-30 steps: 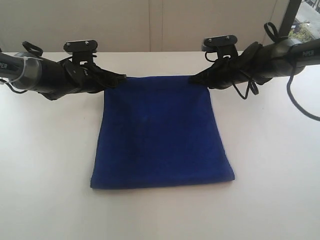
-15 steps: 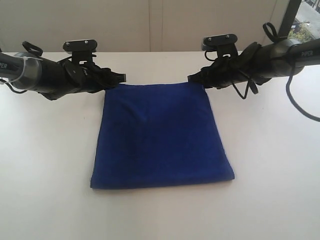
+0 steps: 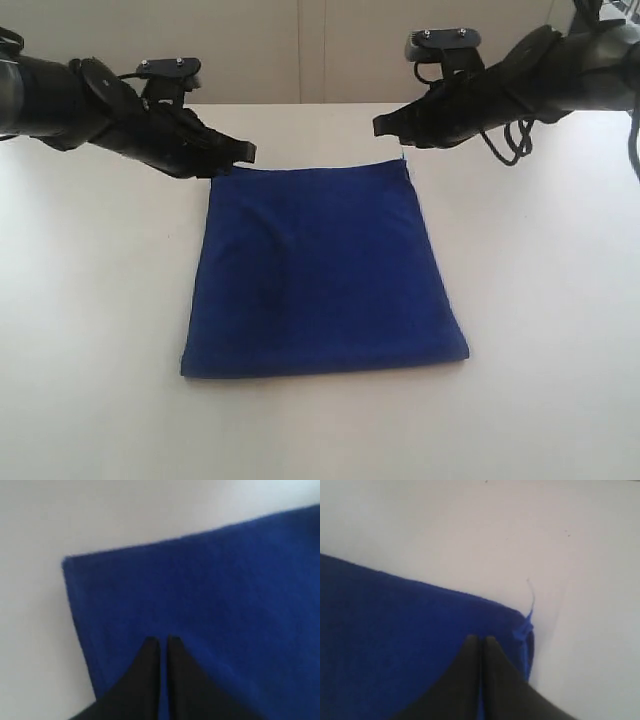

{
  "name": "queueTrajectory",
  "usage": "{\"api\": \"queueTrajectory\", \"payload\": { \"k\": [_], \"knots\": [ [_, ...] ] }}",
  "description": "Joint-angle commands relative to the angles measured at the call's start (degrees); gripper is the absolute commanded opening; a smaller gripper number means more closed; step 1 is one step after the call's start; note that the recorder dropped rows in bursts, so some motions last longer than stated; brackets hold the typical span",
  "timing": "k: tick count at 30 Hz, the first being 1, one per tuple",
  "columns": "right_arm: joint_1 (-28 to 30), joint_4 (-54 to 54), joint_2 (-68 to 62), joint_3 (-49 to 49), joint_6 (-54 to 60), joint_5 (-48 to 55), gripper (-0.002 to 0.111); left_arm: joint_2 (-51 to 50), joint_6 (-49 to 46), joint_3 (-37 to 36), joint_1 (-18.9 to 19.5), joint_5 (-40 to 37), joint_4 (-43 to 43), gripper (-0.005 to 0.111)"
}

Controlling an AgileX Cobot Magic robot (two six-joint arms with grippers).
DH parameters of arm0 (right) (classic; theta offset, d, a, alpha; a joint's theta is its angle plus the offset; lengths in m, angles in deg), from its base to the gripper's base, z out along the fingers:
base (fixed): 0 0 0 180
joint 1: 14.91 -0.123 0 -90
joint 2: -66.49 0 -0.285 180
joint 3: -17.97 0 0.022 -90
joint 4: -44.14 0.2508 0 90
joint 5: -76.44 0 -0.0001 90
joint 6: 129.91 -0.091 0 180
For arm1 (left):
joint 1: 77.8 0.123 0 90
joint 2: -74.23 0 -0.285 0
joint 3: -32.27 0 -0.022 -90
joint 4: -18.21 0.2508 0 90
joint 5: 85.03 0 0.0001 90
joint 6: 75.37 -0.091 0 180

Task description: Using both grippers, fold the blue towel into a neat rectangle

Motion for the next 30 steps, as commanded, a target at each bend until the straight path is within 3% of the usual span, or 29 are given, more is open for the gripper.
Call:
{"api": "queueTrajectory", "payload": {
  "k": [1, 6, 9, 10, 14, 21, 26, 30],
  "knots": [
    [0.5, -0.2, -2.5, -4.0, -1.0, 8.1, 0.0, -0.8, -0.3, 0.2, 0.0, -8.8, -0.6, 0.0],
    [0.6, -1.0, -2.8, -5.7, -1.9, 17.8, 0.0, -0.8, -2.0, 0.2, 0.0, -17.0, -0.3, 0.0],
    [0.6, -14.6, 1.0, -4.0, -15.1, 24.5, 0.0, 2.1, -2.0, -1.3, 0.0, -23.4, 2.4, 0.0],
    [0.6, -19.2, 3.7, -1.8, -18.6, 25.9, 0.0, 4.3, -1.6, -3.1, 0.0, -24.4, 3.7, 0.0],
    [0.1, -19.4, 13.7, 9.3, -18.9, 25.2, 0.0, 11.9, -1.4, -12.1, 0.0, -26.1, 3.8, 0.0],
    [-4.2, -19.1, 21.3, 21.8, -19.2, 22.4, 0.0, 16.3, -2.6, -22.2, -0.9, -22.8, 0.4, 0.0],
    [-6.4, -19.0, 21.6, 29.3, -20.5, 17.5, 0.0, 15.7, -4.8, -26.3, -5.7, -17.9, -2.3, 0.0],
    [-6.5, -19.0, 21.4, 33.0, -20.7, 13.9, 0.0, 15.0, -4.5, -27.8, -7.3, -14.3, -2.2, 0.0]
  ]
}}
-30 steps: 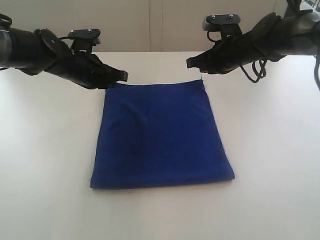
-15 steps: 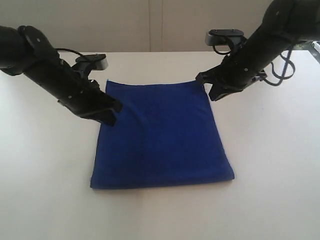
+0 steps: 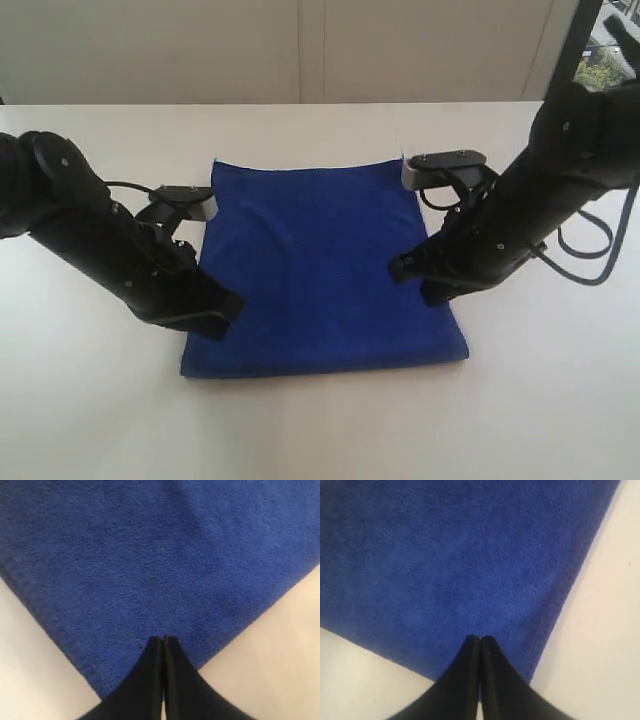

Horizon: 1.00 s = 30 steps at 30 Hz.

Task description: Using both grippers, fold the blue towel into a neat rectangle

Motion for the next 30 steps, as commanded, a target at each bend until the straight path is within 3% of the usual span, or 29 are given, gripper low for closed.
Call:
{"api": "queueTrajectory", "payload": {
  "k": [1, 11, 30],
  "knots": [
    [-0.2, -0.2, 0.1, 3.5, -0.5, -4.3, 0.0, -0.6, -0.3, -1.7, -1.3, 2.9, -0.9, 0.0],
    [-0.2, -0.2, -1.8, 4.5, -0.5, -6.4, 0.0, -0.7, 2.6, -2.2, -1.3, 5.3, 5.0, 0.0],
    [-0.2, -0.4, -3.4, 4.5, -0.5, -5.9, 0.0, -3.2, 2.6, -4.0, -1.3, 8.1, 8.6, 0.0]
  ]
}}
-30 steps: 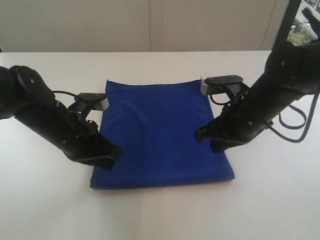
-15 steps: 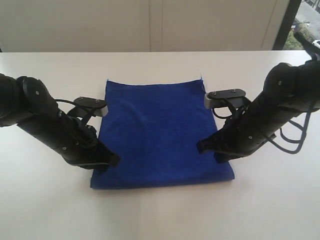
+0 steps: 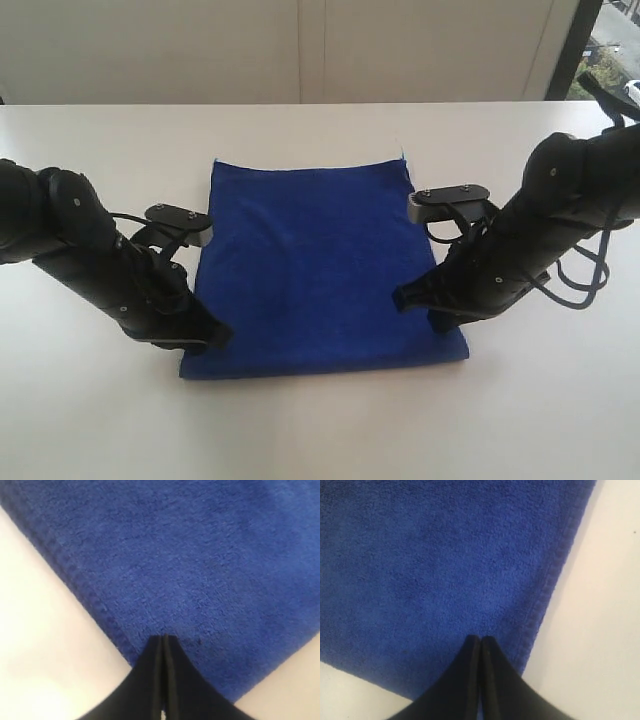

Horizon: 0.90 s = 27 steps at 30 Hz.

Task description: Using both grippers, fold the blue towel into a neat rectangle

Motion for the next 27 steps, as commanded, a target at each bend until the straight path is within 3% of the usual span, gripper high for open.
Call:
{"api": "queueTrajectory", "payload": {
  "k": [1, 27],
  "knots": [
    [-0.2, -0.4, -0.1, 0.4, -0.1, 0.6, 0.0, -1.4, 0.3, -0.7, -0.3, -0.1, 0.4, 0.0],
    [-0.2, 0.0, -4.6, 0.5, -1.0, 2.6, 0.0, -3.2, 0.4, -0.7, -0.3, -0.5, 5.4, 0.0]
  ]
}}
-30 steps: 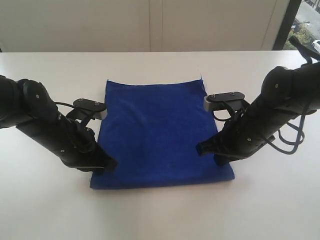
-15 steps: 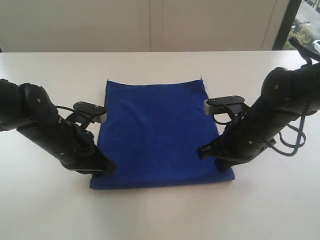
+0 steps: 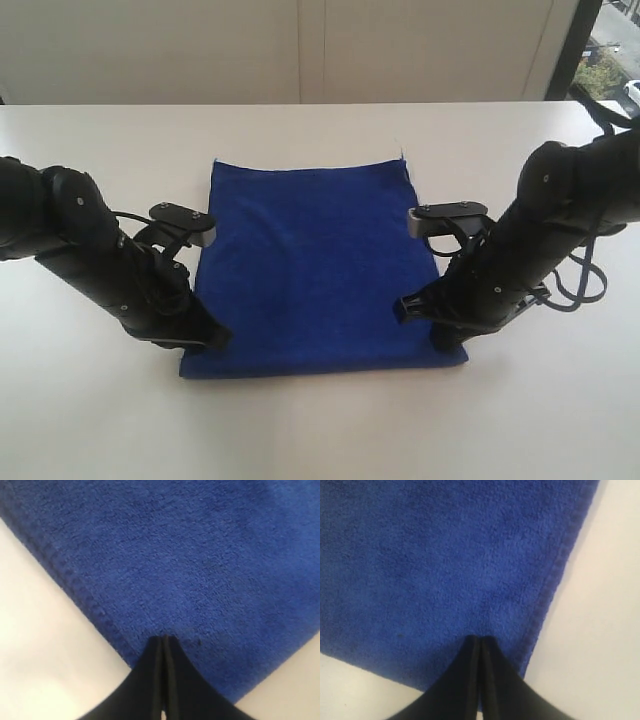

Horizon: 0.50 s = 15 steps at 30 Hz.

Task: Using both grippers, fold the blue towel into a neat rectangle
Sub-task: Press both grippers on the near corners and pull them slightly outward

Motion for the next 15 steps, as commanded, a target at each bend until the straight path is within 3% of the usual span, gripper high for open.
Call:
{"api": "queueTrajectory", "payload": {
  "k": [1, 15],
  "knots": [
    [-0.2, 0.4, -1.6, 0.4, -0.4, -0.3, 0.0, -2.2, 0.3, -1.1, -0.3, 0.0, 3.5, 0.0],
    [-1.1, 3.2, -1.3, 0.4, -0.4, 3.0, 0.0, -2.2, -0.3, -1.0, 2.4, 1.6, 5.5, 0.0]
  ]
}}
